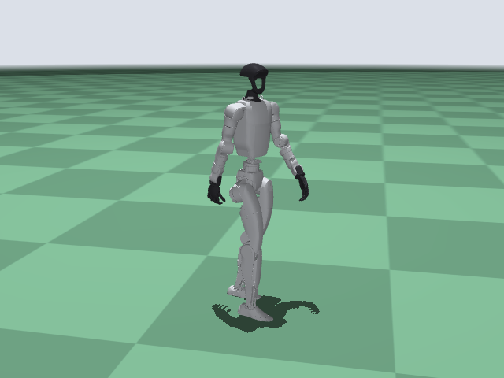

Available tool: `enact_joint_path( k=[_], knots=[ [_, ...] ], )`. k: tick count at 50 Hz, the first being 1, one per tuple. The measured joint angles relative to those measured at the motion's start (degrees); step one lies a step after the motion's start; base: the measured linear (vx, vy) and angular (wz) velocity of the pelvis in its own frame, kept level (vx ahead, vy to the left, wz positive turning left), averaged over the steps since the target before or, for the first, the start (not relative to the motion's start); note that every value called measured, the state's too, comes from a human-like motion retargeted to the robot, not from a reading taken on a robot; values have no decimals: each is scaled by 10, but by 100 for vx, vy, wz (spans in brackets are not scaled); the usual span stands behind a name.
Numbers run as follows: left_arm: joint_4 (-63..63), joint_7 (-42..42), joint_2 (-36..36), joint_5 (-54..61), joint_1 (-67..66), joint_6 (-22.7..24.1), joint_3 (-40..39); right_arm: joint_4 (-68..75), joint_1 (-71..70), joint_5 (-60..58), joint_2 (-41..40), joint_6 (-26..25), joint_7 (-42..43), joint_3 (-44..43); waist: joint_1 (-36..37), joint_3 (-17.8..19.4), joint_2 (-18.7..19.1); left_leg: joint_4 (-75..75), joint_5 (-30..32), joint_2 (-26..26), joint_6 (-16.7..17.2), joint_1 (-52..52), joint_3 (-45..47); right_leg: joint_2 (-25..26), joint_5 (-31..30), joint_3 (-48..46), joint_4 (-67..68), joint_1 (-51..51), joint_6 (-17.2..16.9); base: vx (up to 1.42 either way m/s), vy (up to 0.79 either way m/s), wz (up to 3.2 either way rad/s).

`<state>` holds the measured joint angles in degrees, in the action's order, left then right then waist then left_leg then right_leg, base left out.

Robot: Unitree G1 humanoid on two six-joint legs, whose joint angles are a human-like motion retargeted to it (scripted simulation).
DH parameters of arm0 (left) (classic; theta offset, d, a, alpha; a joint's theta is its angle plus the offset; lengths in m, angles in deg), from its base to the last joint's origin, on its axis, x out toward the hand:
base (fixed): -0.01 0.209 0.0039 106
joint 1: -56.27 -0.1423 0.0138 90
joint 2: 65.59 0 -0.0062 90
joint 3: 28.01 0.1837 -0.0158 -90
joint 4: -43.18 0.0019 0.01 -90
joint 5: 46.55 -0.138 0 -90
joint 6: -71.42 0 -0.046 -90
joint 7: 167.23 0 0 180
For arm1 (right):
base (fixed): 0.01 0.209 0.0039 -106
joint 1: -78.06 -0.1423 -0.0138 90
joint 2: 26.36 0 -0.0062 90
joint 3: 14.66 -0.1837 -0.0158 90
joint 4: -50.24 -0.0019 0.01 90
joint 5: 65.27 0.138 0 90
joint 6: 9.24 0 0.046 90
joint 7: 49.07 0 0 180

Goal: Walk run

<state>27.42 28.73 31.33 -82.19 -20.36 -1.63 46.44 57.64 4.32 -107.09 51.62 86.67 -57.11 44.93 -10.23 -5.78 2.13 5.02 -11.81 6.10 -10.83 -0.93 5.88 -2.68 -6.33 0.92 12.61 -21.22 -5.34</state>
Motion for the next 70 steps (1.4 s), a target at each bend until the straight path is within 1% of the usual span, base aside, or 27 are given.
enact_joint_path(
  k=[2,3,5,7,8,10,12,15,17,20,23,25,28,33,35,37,38,42,45,47,48,50,52,55,60,65,70],
  knots=[
    [-11,-15,-11,-15,10,10,10,0,2,1,-3,-5,-11,7,1,5,-6,-4,-9,1,13,32,-1,1,13,24,-75,-18,3,74,-38,36],
    [-13,-26,-15,-21,11,13,13,0,1,-2,-3,-6,-16,9,5,6,-8,-7,-13,0,21,46,2,5,22,35,-112,-27,-10,73,-37,-19],
    [-9,-49,-21,-33,7,14,14,0,-4,-11,1,-6,-22,12,24,3,-10,-10,-18,-1,34,70,19,4,40,-14,-165,-38,-23,84,-42,-51],
    [16,-67,-20,-43,-4,9,13,-1,-14,-19,8,-6,-21,12,19,-2,-2,-2,-9,-7,49,85,18,5,34,-58,-165,-36,18,87,-41,12],
    [34,-73,-19,-47,-10,6,11,-5,-18,-22,12,-8,-18,8,14,-6,4,5,3,-14,61,88,13,7,28,-80,-146,-35,64,99,-48,66],
    [84,-76,-12,-59,-22,-5,9,-17,-23,-25,18,-12,-6,-8,-5,-19,12,24,42,-18,91,92,-10,-19,18,-193,-109,-29,85,95,-45,129],
    [143,-70,-7,-79,-41,-26,5,-28,-25,-17,23,-10,4,-24,-38,-28,27,60,121,-32,134,92,-51,-18,-23,-173,-92,-20,83,94,-50,138],
    [209,-71,2,-103,-92,-72,3,-30,-41,19,37,-5,0,-33,-24,-40,42,160,297,-43,229,64,-79,-1,11,-120,-44,-10,112,94,-54,3],
    [232,-90,10,-97,-131,-84,-4,-34,-71,28,51,-13,-14,-44,-15,-39,16,269,387,-24,258,18,-32,-17,38,-101,-31,7,127,82,-40,-37],
    [232,-82,17,-78,-205,-91,-29,-55,-119,36,59,-25,-20,-46,-7,-32,-1,426,418,-41,258,-48,4,18,61,-81,-46,57,153,84,-60,-76],
    [232,-77,35,-85,-256,-96,-64,-105,-163,54,60,-9,-15,-37,-2,-21,-17,488,321,-91,173,-121,58,27,66,-69,-69,99,155,63,-48,-60],
    [232,-83,45,-91,-284,-94,-86,-147,-185,60,59,8,-11,-22,26,-11,-34,496,263,-102,131,-174,86,37,66,-48,-81,124,160,66,-42,-154],
    [232,-80,51,-90,-314,-99,-90,-213,-204,60,55,39,-4,-3,76,-4,-54,426,197,-103,92,-248,100,51,68,-25,-98,155,168,70,-37,-164],
    [232,-63,52,-130,-329,-122,-93,-271,-220,60,60,76,17,8,129,4,-55,153,174,-89,41,-296,104,90,93,7,-109,210,180,70,-28,-93],
    [232,-62,51,-138,-326,-125,-92,-269,-220,66,62,82,23,15,141,2,-60,52,139,-66,42,-306,98,96,103,11,-112,233,182,85,-26,-61],
    [232,-63,48,-132,-320,-121,-89,-248,-217,71,61,80,25,18,144,-7,-63,-28,111,-47,79,-310,83,101,110,-3,-113,255,180,92,-23,-35],
    [232,-64,47,-125,-316,-118,-87,-234,-213,72,60,77,25,21,142,-11,-68,-44,99,-46,85,-307,103,102,110,-3,-109,264,179,109,-22,-33],
    [232,-71,39,-97,-287,-107,-80,-161,-190,56,57,52,3,29,161,-29,-77,8,104,-67,51,-292,156,111,61,22,-71,289,160,99,-16,-83],
    [230,-98,31,-80,-263,-97,-82,-107,-156,20,49,31,-5,34,179,-46,-84,25,167,-60,55,-278,104,99,-63,-2,-24,300,110,116,-15,-105],
    [224,-113,21,-61,-246,-91,-87,-77,-129,-3,37,16,8,44,159,-54,-94,59,155,-50,35,-279,55,99,-172,17,48,282,52,118,-21,-16],
    [221,-116,14,-50,-233,-89,-89,-63,-118,-11,31,10,15,49,139,-54,-91,70,141,-50,29,-271,42,118,-209,29,106,260,26,103,-27,39],
    [217,-112,-2,-29,-197,-88,-94,-36,-106,-22,25,1,19,54,103,-43,-81,74,118,-66,25,-231,79,146,-237,24,256,201,-16,84,-31,30],
    [210,-99,-17,-13,-156,-93,-94,-25,-93,-32,17,-8,7,43,111,-36,-67,66,99,-80,25,-201,88,156,-228,32,326,155,-22,75,-31,-79],
    [192,-89,-28,3,-103,-93,-88,-27,-63,-34,6,-11,-15,20,113,-29,-37,41,79,-105,38,-149,98,142,-144,-1,336,92,33,63,-16,-59],
    [126,-77,-35,17,-49,-54,-67,-29,-23,9,5,6,-9,5,18,-13,1,4,54,-97,52,-80,84,86,-12,-40,250,-11,35,64,-15,82],
    [75,-52,-55,7,-19,-16,-54,-18,-18,30,7,-10,9,-21,-12,8,-16,-20,15,-54,65,2,108,5,-9,-39,28,-48,33,64,-23,-19],
    [92,-76,-60,-18,-13,-14,-48,-4,-19,59,1,0,-1,-46,-12,7,3,-22,-5,-67,107,63,133,2,10,-38,-164,-61,59,77,-35,-28]
  ],
)
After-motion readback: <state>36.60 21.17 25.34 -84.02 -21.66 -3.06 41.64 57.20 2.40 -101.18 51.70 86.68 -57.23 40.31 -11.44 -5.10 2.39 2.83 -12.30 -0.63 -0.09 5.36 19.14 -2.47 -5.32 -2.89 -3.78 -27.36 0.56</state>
